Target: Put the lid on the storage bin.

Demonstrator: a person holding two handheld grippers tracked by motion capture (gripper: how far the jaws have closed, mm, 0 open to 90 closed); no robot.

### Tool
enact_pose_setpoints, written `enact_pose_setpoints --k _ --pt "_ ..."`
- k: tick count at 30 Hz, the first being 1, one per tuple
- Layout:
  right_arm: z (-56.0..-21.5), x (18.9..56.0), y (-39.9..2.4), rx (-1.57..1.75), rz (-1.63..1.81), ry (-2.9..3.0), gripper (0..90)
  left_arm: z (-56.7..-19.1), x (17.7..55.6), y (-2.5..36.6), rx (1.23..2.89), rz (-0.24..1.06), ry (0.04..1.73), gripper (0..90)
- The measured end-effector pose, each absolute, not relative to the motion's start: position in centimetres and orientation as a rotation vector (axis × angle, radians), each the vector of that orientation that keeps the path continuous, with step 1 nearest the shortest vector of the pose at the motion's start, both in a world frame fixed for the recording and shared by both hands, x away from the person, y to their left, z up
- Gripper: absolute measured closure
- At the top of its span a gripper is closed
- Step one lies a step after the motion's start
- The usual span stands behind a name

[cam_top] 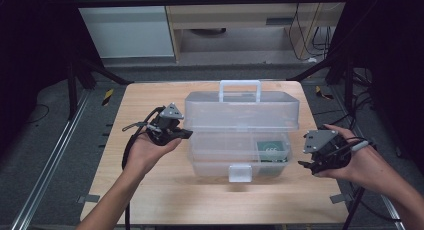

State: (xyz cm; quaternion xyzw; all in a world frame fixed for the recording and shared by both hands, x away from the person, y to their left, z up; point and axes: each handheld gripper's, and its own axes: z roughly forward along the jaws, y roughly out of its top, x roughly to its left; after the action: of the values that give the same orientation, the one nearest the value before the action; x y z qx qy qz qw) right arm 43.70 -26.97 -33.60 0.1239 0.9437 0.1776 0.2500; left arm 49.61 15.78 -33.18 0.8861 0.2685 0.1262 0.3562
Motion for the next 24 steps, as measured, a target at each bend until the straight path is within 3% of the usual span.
enact_pose_setpoints --k 24 --pt "-35.3 43.9 -28.2 0.401 0.477 2.583 22.7 -34.9 48.1 16.3 2.282 0.344 0.697 89.0"
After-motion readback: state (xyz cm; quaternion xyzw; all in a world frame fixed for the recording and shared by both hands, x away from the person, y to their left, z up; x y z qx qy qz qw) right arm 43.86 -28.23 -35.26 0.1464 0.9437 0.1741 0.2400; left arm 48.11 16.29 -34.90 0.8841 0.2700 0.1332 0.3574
